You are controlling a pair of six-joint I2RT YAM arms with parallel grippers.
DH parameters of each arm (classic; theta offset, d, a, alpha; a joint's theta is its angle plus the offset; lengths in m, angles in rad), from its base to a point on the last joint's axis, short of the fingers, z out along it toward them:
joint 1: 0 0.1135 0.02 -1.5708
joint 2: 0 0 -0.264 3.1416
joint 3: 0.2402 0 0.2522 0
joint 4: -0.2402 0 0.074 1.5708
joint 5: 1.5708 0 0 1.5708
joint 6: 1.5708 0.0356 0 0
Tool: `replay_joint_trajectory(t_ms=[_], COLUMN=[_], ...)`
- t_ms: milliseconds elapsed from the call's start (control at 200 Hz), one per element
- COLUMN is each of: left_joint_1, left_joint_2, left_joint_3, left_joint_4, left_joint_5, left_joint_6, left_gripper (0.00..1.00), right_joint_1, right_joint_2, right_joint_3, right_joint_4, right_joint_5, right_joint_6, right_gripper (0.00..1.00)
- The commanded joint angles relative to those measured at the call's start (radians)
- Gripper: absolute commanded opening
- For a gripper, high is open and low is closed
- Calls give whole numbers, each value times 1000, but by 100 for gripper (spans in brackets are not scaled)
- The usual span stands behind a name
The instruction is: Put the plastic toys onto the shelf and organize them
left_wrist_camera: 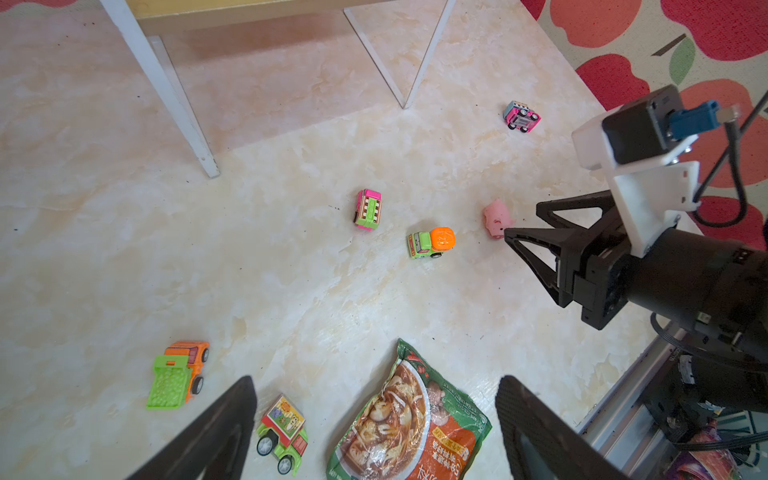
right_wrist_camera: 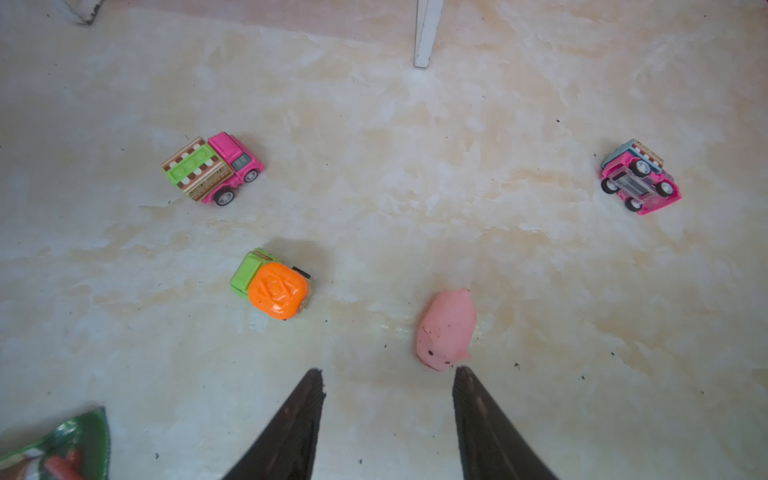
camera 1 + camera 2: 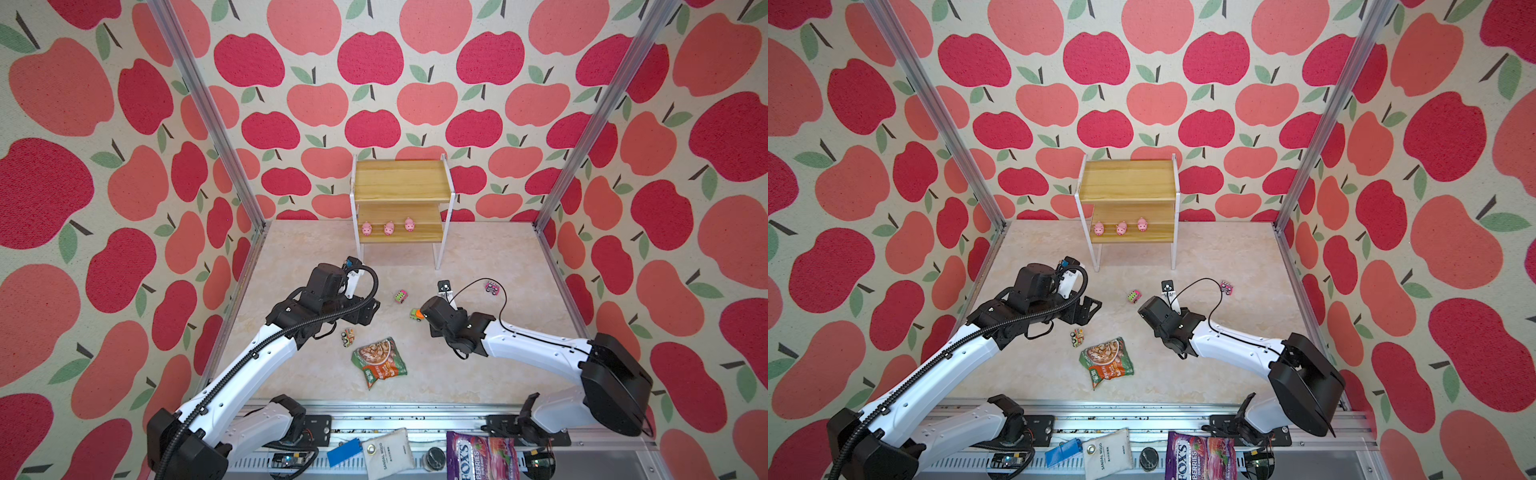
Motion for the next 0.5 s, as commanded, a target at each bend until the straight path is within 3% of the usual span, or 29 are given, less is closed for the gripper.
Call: replay_joint_trajectory(t_ms=[0,205,495], left_joint_1=[-1,-6,-8], left_joint_2=[-7,-14,-20], left_joint_3=[14,12,13], left_joint_4=[-12,-14,-14], left_joint_5=[-9,-10,-13], left_joint_6=[9,9,12], left_gripper=[92,92,92], right_joint_1=[-36,-145,-223], right_joint_2=[7,60,186], right_joint_3=[-28,-85,-30], right_joint_4=[-53,42,90], right_joint_5=[-60,-221,-269], right_joint_6=[167,258,246], right_gripper=[54,53,53])
